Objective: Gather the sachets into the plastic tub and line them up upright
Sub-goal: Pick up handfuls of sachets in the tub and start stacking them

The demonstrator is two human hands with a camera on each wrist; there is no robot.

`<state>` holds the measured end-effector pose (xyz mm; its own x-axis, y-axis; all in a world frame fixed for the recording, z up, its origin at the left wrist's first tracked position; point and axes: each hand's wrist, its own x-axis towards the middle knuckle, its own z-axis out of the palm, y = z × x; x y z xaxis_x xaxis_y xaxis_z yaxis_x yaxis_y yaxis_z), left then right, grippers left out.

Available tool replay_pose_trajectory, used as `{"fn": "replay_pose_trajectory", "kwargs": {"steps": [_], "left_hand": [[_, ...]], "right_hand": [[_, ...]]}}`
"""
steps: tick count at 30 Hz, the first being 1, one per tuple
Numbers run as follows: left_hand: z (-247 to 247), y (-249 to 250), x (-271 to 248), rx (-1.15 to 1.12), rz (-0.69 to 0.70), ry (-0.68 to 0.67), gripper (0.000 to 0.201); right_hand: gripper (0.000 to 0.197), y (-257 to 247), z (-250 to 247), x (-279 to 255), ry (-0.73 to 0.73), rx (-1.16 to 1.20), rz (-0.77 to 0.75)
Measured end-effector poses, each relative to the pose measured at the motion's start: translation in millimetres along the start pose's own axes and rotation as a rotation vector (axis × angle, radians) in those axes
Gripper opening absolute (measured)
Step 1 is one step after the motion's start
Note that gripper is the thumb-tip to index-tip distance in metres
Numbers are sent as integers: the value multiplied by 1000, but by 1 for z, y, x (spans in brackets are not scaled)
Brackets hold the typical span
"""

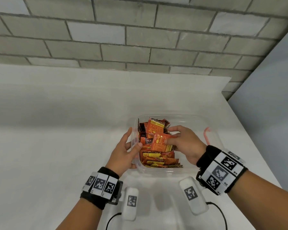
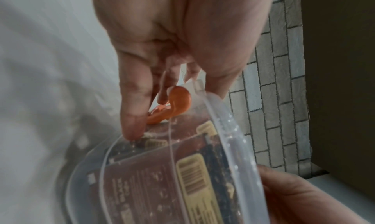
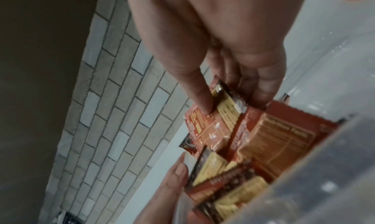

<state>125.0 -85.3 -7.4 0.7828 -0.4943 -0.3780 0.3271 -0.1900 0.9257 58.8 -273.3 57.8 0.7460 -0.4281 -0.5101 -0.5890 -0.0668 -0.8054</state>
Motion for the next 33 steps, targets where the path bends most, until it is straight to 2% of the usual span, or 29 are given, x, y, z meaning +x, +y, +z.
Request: {"fn": "replay_pose_trajectory", "kwargs": {"steps": [3,5,7,10,12,15,18,22,27,28,30,33], "left_hand": [[0,0,0,-6,-4,0,70],[0,0,-1,-4,-8,3,71],[0,1,-1,7,-9,6,71],[0,1,-1,28,2,8,70],[0,1,-2,37,7,12,70],[1,1,-2,43,4,12,70],[0,1,-2,41,8,14,70],[0,1,-1,34,1,7,70],[-1,0,-1,9,0,-4,72],[-1,0,-1,6,1,-7,72],[-2,0,0,1,0,-7,72],[-2,0,0,4,-4,-5,70]], "right_hand": [[23,-11,-6,0,-48,74,-48],[19,-19,-6,9,-22,139,-9],[22,-23,-1,21,0,112,57],[37,-23,10,38,-25,-100,121],[47,-22,15,42,-23,-232,121],[46,-25,20,45,-30,-265,106],[51,-27,24,44,-31,-309,40],[26,-28,19,31,-38,-217,-50],[14,-40,-8,-5,-119,-28,-207],[11,-40,-14,-10,-136,-77,-235],[13,-39,-18,-18,-205,-323,-262],[40,-30,-4,-19,-293,-739,-256]]}}
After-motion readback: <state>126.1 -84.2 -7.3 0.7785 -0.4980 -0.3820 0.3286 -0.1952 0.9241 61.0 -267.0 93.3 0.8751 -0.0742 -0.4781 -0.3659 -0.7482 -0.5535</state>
